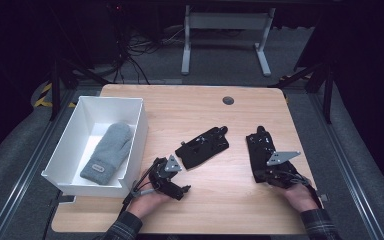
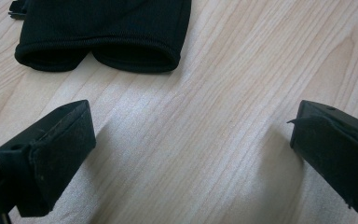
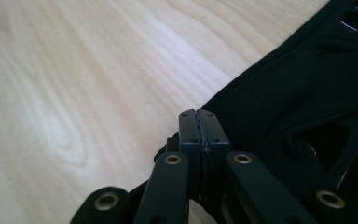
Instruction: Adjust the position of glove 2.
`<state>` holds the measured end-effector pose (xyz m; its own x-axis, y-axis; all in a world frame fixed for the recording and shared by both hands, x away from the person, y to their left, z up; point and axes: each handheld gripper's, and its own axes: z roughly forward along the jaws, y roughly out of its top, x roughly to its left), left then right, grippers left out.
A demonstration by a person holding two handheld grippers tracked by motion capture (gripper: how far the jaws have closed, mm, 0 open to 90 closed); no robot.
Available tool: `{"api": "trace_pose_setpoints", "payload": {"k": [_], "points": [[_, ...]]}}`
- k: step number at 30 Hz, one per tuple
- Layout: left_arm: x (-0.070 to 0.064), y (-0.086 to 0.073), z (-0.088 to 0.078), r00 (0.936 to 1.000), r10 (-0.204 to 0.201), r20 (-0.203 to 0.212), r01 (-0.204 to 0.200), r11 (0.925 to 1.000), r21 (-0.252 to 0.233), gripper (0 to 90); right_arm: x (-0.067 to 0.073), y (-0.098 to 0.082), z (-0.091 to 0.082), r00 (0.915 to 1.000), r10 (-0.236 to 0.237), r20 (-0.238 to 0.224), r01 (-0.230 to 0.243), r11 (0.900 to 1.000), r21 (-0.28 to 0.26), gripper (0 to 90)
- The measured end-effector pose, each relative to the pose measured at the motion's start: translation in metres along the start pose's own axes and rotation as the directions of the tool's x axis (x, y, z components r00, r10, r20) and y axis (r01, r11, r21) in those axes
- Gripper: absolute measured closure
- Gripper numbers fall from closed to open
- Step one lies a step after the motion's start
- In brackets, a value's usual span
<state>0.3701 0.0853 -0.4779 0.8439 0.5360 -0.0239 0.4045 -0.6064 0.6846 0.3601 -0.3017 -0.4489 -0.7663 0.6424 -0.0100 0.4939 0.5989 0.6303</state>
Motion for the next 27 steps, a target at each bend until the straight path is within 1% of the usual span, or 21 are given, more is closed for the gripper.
{"api": "trace_pose_setpoints", "payload": {"k": [3,7,9,11,12,14,16,17,19,22,24,26,27], "points": [[0.000,0.000,0.000,1.0000,0.000,0.000,0.000,1.0000,0.000,0.3,0.013,0.000,0.000,0.9993,-0.019,-0.033,0.019,1.000,0.000,90.0],[0.000,0.000,0.000,1.0000,0.000,0.000,0.000,1.0000,0.000,0.3,0.027,-0.001,0.001,0.9969,-0.048,-0.062,0.048,0.999,-0.005,90.0],[0.000,0.000,0.000,1.0000,0.000,0.000,0.000,1.0000,0.000,0.3,0.033,0.000,0.000,0.9959,-0.066,-0.061,0.066,0.998,-0.007,90.0],[0.000,0.000,0.000,1.0000,0.000,0.000,0.000,1.0000,0.000,0.3,0.033,0.002,-0.004,0.9961,-0.065,-0.059,0.063,0.997,-0.033,90.0],[0.000,0.000,0.000,1.0000,0.000,0.000,0.000,1.0000,0.000,0.3,0.031,0.004,-0.008,0.9970,-0.060,-0.049,0.058,0.997,-0.053,90.0],[0.000,0.000,0.000,1.0000,0.000,0.000,0.000,1.0000,0.000,0.3,0.025,0.006,-0.013,0.9985,-0.047,-0.030,0.045,0.997,-0.070,90.0],[0.000,0.000,0.000,1.0000,0.000,0.000,0.000,1.0000,0.000,0.3,0.014,0.005,-0.018,0.9998,-0.020,-0.005,0.020,0.996,-0.087,90.0],[0.000,0.000,0.000,1.0000,0.000,0.000,0.000,1.0000,0.000,0.3,0.007,0.004,-0.021,0.9999,-0.002,0.015,0.004,0.995,-0.096,90.0],[0.000,0.000,0.000,1.0000,0.000,0.000,0.000,1.0000,0.000,0.3,-0.005,0.004,-0.022,0.9990,0.024,0.039,-0.020,0.995,-0.101,90.0],[0.000,0.000,0.000,1.0000,0.000,0.001,0.000,1.0000,0.000,0.3,-0.025,0.004,-0.022,0.9943,0.065,0.085,-0.056,0.993,-0.102,90.0],[0.000,0.000,0.000,1.0000,0.000,0.001,0.000,1.0000,0.000,0.3,-0.036,0.005,-0.019,0.9913,0.089,0.098,-0.079,0.992,-0.103,90.0],[0.000,0.000,0.000,1.0000,0.000,0.001,0.000,1.0000,0.000,0.3,-0.044,0.006,-0.015,0.9891,0.105,0.103,-0.095,0.991,-0.098,90.0],[0.000,0.000,0.000,1.0000,0.000,0.001,0.000,1.0000,0.000,0.3,-0.046,0.006,-0.013,0.9889,0.106,0.104,-0.096,0.991,-0.094,90.0]]}}
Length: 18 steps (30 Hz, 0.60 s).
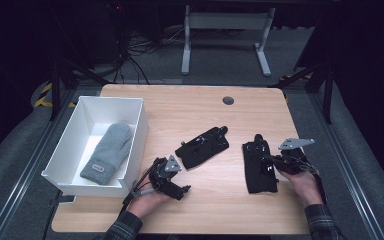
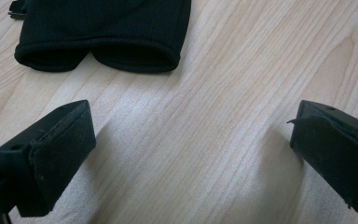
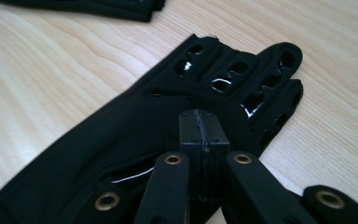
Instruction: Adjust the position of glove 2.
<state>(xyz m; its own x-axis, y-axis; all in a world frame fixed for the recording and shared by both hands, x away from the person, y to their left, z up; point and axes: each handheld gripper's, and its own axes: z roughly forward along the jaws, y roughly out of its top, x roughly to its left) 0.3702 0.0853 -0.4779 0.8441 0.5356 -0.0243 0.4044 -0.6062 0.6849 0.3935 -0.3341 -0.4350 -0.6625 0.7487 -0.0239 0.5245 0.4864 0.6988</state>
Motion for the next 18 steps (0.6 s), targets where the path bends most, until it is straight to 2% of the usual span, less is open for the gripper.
{"api": "trace_pose_setpoints", "payload": {"k": [6,10,18], "points": [[0.000,0.000,0.000,1.0000,0.000,0.000,0.000,1.0000,0.000,0.4,-0.003,-0.001,0.018,1.0000,-0.009,0.001,0.009,0.998,0.056,90.0],[0.000,0.000,0.000,1.0000,0.000,0.000,0.000,1.0000,0.000,0.3,-0.002,-0.002,0.018,1.0000,-0.008,0.000,0.008,0.998,0.054,90.0],[0.000,0.000,0.000,1.0000,0.000,0.000,0.000,1.0000,0.000,0.3,0.021,-0.007,0.014,0.9991,-0.027,-0.033,0.029,0.998,0.057,90.0]]}}
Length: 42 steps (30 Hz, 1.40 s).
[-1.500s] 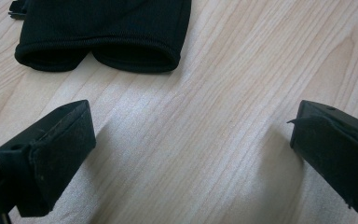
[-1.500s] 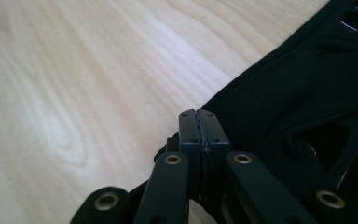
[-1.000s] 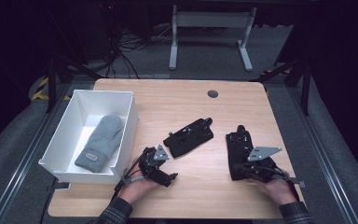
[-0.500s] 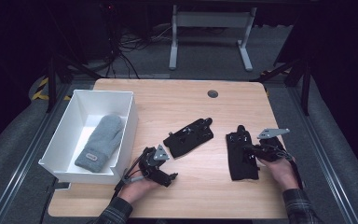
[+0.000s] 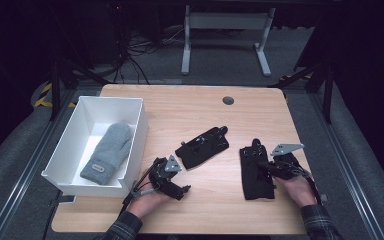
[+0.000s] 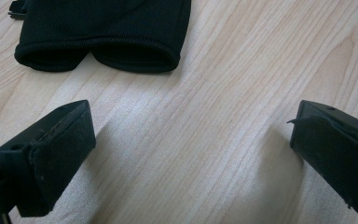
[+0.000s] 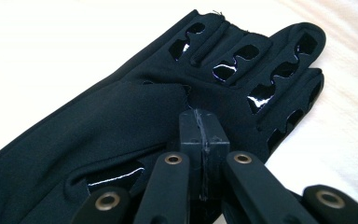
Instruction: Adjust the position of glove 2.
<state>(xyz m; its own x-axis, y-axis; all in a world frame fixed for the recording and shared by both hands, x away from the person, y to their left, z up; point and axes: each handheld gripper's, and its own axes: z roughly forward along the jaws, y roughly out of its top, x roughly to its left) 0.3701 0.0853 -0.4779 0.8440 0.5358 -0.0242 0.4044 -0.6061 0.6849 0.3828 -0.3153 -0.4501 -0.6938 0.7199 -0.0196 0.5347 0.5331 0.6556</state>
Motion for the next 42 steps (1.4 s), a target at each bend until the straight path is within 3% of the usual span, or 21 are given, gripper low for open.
{"api": "trace_pose_setpoints", "payload": {"k": [10,16,21,22,26,31,35,42], "points": [[0.000,0.000,0.000,1.0000,0.000,0.000,0.000,1.0000,0.000,0.4,0.046,0.012,0.009,0.9986,-0.048,-0.023,0.048,0.999,0.019,90.0],[0.000,0.000,0.000,1.0000,0.000,0.000,0.000,1.0000,0.000,0.3,0.064,0.019,0.014,0.9980,-0.059,-0.022,0.060,0.998,0.030,90.0],[0.000,0.000,0.000,1.0000,-0.001,0.000,0.001,1.0000,-0.001,0.4,0.063,0.019,0.012,0.9972,-0.064,-0.039,0.064,0.998,0.009,89.7],[0.000,0.000,0.000,1.0000,-0.002,0.000,0.002,1.0000,0.000,0.5,0.061,0.019,0.009,0.9976,-0.060,-0.034,0.060,0.998,-0.014,83.1],[0.001,0.002,-0.001,1.0000,-0.001,-0.003,0.001,0.9999,0.011,2.2,0.050,0.016,-0.004,0.9993,-0.030,-0.023,0.028,0.996,-0.084,73.5],[0.003,0.005,-0.007,0.9991,-0.038,-0.019,0.038,0.9989,0.027,16.5,0.033,0.003,-0.012,0.9999,0.010,0.010,-0.009,0.993,-0.115,57.2],[0.004,0.010,-0.013,0.9985,-0.054,0.007,0.054,0.9985,0.012,28.3,0.021,-0.009,-0.015,0.9983,0.036,0.046,-0.030,0.991,-0.133,41.1],[0.007,0.028,-0.017,0.9964,-0.066,0.054,0.066,0.9978,-0.003,68.2,0.010,-0.028,-0.016,0.9967,0.059,0.056,-0.051,0.989,-0.141,26.4]]}}
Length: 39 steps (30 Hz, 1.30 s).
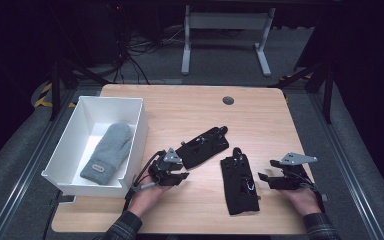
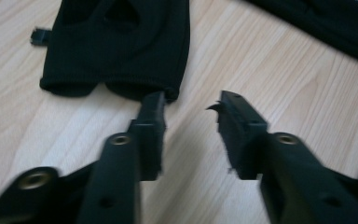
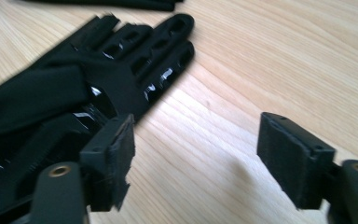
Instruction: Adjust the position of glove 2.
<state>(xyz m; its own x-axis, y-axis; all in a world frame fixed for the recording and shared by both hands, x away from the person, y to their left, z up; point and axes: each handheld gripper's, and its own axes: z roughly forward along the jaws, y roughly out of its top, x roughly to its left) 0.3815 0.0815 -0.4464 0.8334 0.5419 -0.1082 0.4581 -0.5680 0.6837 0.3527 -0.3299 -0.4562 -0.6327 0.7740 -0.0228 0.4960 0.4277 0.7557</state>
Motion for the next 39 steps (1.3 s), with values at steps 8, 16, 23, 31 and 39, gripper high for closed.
{"api": "trace_pose_setpoints", "payload": {"k": [8,16,23,31,39], "points": [[0.005,0.026,0.010,1.0000,0.008,0.004,-0.008,0.9999,0.012,90.0,-0.004,-0.006,0.005,0.9995,-0.009,0.029,0.008,1.000,0.021,23.9],[0.021,0.054,0.021,0.9998,0.018,0.005,-0.018,0.9998,-0.005,90.0,-0.006,-0.009,0.008,0.9995,0.010,0.031,-0.011,1.000,0.020,21.0],[0.043,0.069,0.037,1.0000,0.002,-0.006,-0.002,0.9999,-0.015,89.9,-0.007,-0.009,0.008,0.9997,0.011,0.021,-0.011,1.000,0.022,19.5],[0.060,0.079,0.055,0.9998,-0.018,-0.012,0.017,0.9995,-0.027,90.0,-0.007,-0.009,0.009,0.9997,0.011,0.021,-0.012,1.000,0.023,19.2],[0.067,0.069,0.070,0.9995,-0.021,-0.025,0.022,0.9994,0.027,90.0,-0.007,-0.009,0.009,0.9998,0.008,0.019,-0.009,1.000,0.024,18.6]]}}
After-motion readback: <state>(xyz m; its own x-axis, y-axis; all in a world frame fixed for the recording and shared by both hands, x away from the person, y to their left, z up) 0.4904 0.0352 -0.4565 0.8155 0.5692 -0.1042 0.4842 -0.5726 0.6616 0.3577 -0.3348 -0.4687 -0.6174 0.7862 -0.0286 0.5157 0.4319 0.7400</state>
